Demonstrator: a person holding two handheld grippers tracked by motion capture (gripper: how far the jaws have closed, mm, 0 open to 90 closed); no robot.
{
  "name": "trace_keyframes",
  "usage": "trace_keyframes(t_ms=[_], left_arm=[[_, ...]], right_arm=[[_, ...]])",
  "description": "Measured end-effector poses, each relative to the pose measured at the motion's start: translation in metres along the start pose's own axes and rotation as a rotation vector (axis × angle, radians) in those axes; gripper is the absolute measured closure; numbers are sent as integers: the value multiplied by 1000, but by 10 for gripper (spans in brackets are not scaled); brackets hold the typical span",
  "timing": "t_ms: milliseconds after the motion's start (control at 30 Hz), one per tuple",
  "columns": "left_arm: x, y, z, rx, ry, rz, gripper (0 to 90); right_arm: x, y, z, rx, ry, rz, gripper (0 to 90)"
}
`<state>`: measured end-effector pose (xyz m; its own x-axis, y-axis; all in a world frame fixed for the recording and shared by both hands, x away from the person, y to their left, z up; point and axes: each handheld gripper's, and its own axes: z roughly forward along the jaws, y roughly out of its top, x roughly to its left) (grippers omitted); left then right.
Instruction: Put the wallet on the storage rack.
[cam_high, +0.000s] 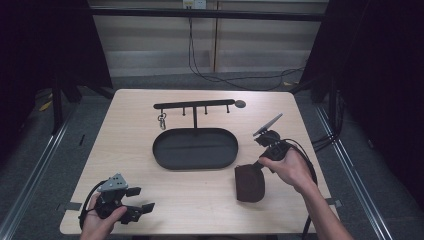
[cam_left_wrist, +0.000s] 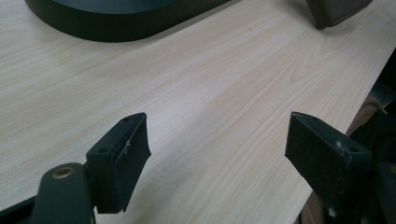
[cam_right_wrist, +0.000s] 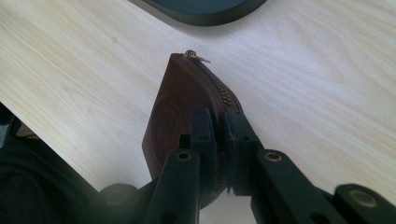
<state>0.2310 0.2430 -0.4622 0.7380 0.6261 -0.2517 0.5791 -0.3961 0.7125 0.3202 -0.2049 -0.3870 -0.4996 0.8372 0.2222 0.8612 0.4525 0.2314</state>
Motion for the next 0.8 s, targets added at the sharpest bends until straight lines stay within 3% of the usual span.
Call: trace_keyframes(t_ms=[233, 800], left_arm=[[0, 0, 0, 1, 1, 0, 215], [0, 0, 0, 2, -4, -1, 215]], right_arm=[[2, 5, -4, -2, 2, -5, 847], [5, 11, -24, 23, -50, -1, 861]])
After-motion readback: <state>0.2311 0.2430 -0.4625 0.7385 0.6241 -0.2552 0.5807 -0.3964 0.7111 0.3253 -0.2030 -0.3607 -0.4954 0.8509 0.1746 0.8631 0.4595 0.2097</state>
